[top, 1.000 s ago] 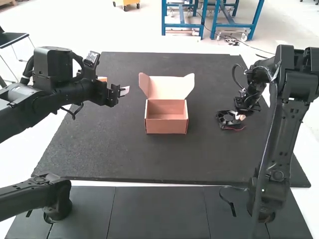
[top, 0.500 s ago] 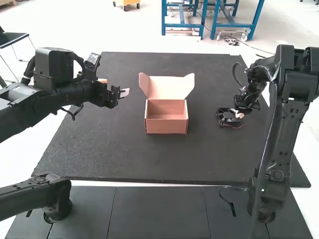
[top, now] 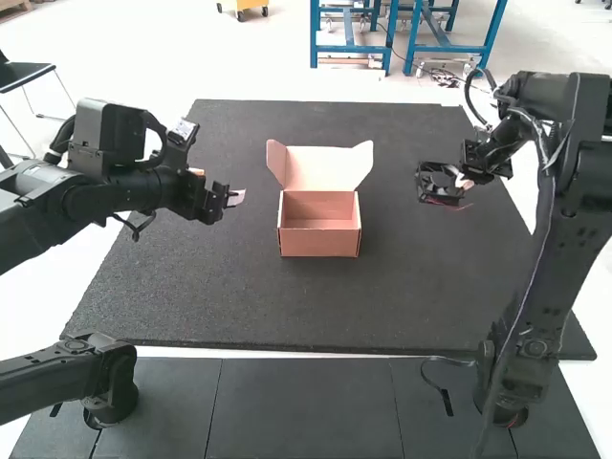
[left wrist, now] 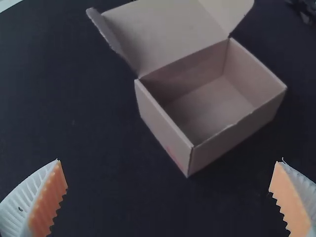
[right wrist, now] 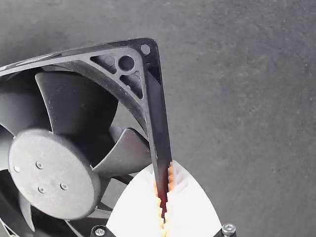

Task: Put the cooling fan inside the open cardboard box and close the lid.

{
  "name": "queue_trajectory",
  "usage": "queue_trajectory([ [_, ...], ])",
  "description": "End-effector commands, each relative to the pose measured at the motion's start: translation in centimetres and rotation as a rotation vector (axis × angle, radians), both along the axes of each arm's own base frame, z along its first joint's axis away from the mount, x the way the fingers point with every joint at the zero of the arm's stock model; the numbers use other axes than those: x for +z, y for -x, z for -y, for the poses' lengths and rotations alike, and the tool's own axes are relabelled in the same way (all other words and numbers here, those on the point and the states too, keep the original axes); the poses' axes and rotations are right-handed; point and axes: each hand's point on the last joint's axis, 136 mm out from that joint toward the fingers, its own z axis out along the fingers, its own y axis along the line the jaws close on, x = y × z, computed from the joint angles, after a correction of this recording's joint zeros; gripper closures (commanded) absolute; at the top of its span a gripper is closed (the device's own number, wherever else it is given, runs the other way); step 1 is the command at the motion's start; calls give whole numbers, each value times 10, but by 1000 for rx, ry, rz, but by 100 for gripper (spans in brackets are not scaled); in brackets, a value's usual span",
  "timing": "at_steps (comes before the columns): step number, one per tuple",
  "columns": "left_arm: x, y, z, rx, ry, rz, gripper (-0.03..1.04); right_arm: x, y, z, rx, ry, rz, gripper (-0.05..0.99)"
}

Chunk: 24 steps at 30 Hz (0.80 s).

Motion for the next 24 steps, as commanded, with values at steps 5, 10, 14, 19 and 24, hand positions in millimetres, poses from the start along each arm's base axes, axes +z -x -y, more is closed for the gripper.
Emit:
queue_trajectory([
  [5,-10,1,-6,7,-48,-1,4,62,18,-24,17,-118,121,96],
  [10,-10,-1,-8,14,-54,1,4,82,41,-40,42,-153,139,96],
  [14,-15,0,-8,16,-58,-5,4,94,57,-54,34,-180,151,96],
  [19,-16,-1,-10,27,-65,-5,4,101,76,-74,26,-206,146,96],
  [24,-16,-1,-11,30,-64,-2,4,93,97,-93,-2,-192,107,96],
])
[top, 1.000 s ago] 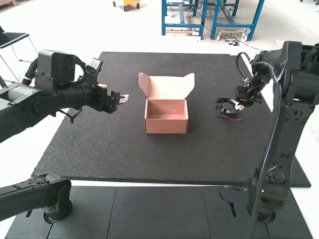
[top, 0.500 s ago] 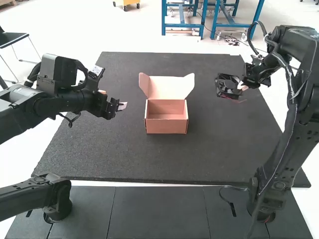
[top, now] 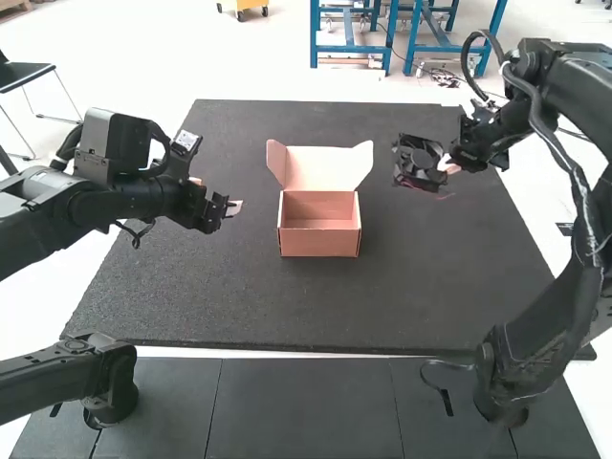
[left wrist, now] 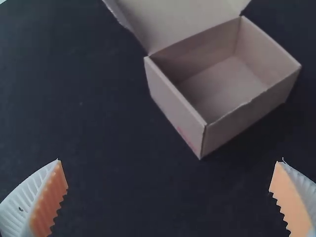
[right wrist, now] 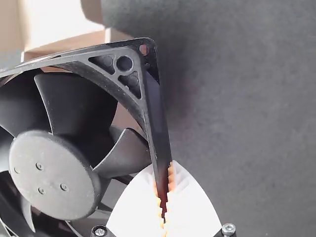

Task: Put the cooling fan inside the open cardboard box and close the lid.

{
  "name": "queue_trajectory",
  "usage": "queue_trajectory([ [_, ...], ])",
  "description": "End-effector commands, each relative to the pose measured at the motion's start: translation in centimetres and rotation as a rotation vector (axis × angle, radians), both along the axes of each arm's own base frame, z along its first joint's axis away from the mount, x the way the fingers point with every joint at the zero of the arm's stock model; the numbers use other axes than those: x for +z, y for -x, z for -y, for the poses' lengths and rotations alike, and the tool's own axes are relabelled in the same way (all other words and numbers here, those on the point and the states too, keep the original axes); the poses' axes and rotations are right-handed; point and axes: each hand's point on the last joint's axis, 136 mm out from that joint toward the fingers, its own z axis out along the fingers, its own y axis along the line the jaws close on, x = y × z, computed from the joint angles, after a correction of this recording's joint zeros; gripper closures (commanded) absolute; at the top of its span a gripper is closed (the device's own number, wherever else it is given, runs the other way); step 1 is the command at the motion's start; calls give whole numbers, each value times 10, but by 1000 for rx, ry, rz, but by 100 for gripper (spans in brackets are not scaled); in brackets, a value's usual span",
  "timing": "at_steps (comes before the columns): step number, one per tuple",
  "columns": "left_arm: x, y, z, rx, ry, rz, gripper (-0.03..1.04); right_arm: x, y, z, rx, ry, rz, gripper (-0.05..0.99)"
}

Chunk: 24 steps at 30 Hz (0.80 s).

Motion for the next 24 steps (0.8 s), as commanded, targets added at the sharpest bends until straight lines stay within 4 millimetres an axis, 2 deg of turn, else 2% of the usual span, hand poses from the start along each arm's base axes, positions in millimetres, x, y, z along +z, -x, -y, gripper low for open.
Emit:
queue_trajectory([
  [1,3,-2,-4,13,-7,24,4,5,12,-17,-37,-25,-4,96],
  [8,1,1,-6,19,-1,36,4,-16,16,-53,-48,-9,-4,96],
  [13,1,5,-7,25,15,41,4,-18,12,-89,-33,-37,47,96],
  [18,1,7,-8,34,27,47,4,-24,19,-123,28,-40,53,96],
  [24,0,8,-9,43,41,41,4,-40,25,-146,70,-17,32,96],
])
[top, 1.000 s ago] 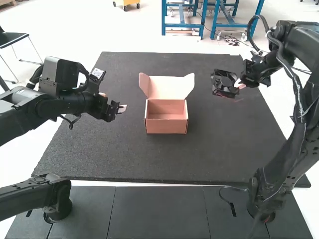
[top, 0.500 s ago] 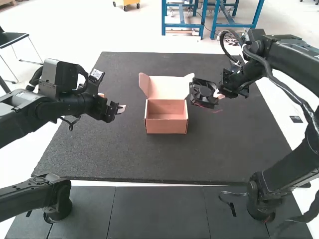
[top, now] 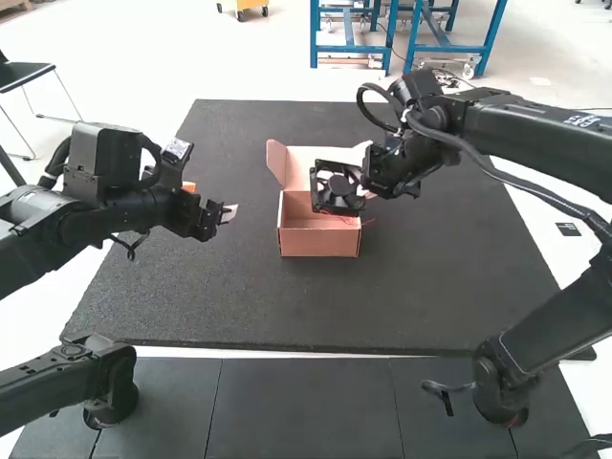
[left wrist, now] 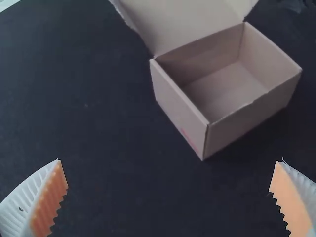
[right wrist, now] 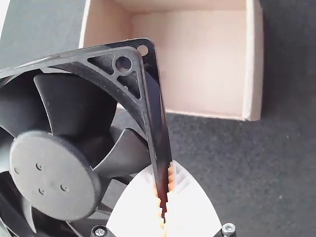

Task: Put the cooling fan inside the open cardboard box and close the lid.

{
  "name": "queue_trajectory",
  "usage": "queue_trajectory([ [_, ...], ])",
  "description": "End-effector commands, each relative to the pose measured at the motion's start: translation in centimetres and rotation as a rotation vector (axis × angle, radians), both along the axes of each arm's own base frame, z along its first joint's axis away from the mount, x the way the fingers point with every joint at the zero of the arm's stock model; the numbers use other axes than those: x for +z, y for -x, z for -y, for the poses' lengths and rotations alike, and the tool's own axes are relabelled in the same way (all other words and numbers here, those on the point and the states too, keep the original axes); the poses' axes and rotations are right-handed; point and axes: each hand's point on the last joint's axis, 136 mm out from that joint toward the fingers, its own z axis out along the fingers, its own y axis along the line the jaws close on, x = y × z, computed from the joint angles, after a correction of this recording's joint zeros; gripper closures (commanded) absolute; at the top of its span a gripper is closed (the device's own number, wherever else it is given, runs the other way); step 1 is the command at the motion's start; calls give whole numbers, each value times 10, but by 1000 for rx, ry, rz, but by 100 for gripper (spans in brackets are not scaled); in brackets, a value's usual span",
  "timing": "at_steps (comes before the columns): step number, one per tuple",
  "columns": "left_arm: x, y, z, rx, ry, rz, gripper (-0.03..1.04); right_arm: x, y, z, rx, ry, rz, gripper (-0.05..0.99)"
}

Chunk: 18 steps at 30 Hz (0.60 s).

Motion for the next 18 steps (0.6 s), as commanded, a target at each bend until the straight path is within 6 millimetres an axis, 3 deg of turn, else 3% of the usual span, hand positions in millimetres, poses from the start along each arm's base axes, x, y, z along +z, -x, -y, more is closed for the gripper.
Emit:
queue_trajectory([
  [1,5,-1,-3,20,16,14,4,-5,-4,-8,-18,6,-2,96],
  [18,6,0,-2,15,14,17,4,-33,-39,-31,10,70,8,96],
])
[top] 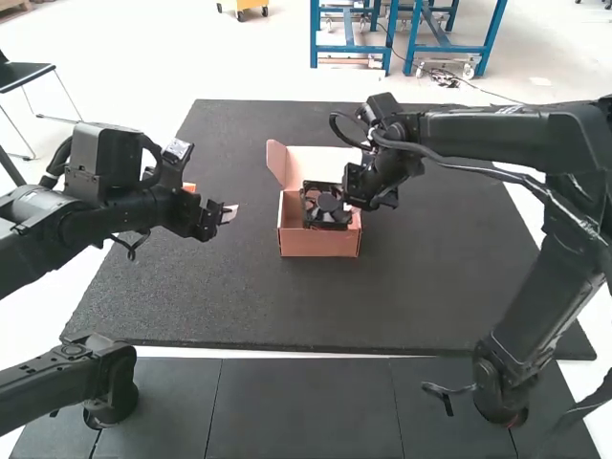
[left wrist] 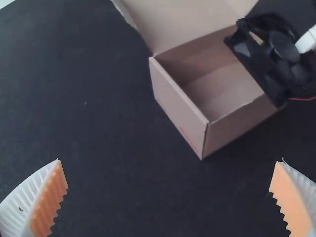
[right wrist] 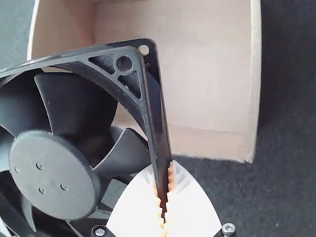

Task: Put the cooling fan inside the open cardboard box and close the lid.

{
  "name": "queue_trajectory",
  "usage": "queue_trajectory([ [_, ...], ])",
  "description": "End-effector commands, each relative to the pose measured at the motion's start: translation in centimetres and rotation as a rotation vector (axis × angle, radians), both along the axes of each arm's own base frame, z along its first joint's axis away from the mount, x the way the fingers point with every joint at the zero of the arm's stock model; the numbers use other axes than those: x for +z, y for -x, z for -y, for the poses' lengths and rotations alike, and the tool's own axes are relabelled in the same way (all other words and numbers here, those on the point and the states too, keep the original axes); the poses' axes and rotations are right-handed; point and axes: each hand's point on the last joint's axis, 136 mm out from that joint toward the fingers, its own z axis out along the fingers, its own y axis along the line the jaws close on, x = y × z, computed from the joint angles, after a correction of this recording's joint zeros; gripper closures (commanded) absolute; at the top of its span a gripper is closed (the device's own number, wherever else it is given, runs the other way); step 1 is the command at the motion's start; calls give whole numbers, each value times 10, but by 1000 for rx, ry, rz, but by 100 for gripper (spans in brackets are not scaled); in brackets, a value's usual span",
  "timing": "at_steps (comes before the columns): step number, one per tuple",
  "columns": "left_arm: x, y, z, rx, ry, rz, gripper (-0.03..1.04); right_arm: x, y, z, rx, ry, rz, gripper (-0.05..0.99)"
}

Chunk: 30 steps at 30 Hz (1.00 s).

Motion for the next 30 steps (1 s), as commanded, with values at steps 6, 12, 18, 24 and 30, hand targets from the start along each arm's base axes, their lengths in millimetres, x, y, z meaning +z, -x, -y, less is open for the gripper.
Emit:
queue_trajectory([
  [6,6,0,-2,10,5,18,4,17,-19,-25,41,-23,60,96],
  [12,7,0,-2,10,7,22,4,10,-27,-33,49,-6,58,96],
  [18,8,0,-2,12,8,25,4,8,-37,-36,44,-3,63,96],
  [24,9,1,-2,10,10,29,4,9,-48,-38,57,5,74,96],
  [30,10,1,-2,10,9,31,4,1,-50,-29,102,58,17,96],
])
